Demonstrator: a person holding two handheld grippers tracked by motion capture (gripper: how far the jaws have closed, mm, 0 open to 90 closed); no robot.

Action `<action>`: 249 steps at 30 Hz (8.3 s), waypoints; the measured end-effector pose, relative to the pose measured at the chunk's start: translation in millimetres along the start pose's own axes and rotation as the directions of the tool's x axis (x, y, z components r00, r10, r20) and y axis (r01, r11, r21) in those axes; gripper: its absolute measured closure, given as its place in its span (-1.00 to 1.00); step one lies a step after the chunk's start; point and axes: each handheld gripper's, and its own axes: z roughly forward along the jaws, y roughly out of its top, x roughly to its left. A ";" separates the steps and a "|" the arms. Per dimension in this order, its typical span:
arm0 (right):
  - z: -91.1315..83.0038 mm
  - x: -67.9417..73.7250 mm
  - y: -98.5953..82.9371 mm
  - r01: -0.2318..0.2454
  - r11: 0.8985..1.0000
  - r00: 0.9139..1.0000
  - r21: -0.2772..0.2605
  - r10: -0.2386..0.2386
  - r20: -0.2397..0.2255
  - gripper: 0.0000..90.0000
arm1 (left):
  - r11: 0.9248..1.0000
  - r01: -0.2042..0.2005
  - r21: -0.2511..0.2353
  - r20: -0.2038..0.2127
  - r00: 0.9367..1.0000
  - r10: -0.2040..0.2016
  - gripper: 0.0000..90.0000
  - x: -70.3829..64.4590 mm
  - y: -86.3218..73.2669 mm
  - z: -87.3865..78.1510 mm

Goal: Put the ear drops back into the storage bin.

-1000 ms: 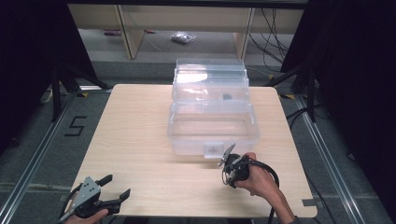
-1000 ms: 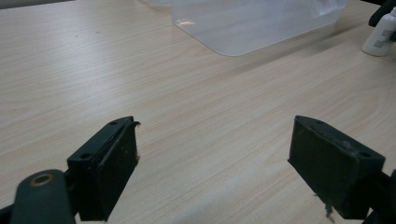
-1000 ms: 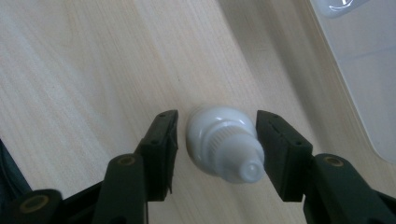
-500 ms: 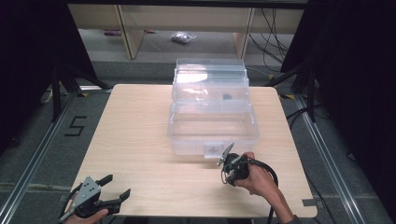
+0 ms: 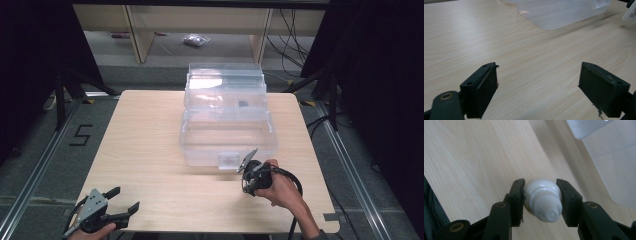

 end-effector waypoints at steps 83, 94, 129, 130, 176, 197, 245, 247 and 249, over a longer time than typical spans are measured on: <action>-36.8 -140.1 45.8 -0.234 0.968 0.972 0.088 0.232 0.030 0.34 | 1.000 0.013 0.008 0.005 1.000 -0.013 -0.67 4.4 -1.8 2.7; -16.2 -145.4 44.0 -0.291 0.949 0.956 0.120 0.291 0.024 0.34 | 1.000 0.013 0.010 0.005 1.000 -0.013 -0.67 4.4 -2.0 3.1; 14.8 -148.3 45.3 -0.321 0.931 0.946 0.176 0.323 0.020 0.34 | 1.000 0.011 0.015 0.007 1.000 -0.012 -0.67 4.4 -1.8 3.2; 14.5 -146.8 45.7 -0.340 0.923 0.940 0.180 0.341 0.026 0.34 | 1.000 0.011 0.015 0.007 1.000 -0.012 -0.67 4.4 -1.8 3.2; -11.3 -149.1 55.0 -0.368 0.920 0.929 0.137 0.369 0.023 -0.08 | 1.000 0.014 0.014 0.008 1.000 -0.014 -0.67 4.4 -1.7 3.0; -45.6 -134.7 50.8 -0.340 0.940 0.939 0.005 0.340 0.045 -0.28 | 1.000 0.014 0.008 0.006 1.000 -0.015 -0.67 4.6 -2.0 3.1; -76.9 -92.5 14.7 -0.345 0.912 0.934 -0.224 0.358 0.018 -0.51 | 1.000 0.012 0.007 0.011 1.000 -0.013 -0.67 3.9 -2.3 3.8; -75.9 -90.7 14.1 -0.357 0.907 0.929 -0.222 0.370 0.019 -0.50 | 1.000 0.013 0.009 0.011 1.000 -0.013 -0.67 4.1 -2.2 3.9; -75.9 -89.6 12.2 -0.344 0.911 0.934 -0.228 0.356 0.015 -0.51 | 1.000 0.020 0.002 0.011 1.000 -0.020 -0.67 3.6 -2.1 4.4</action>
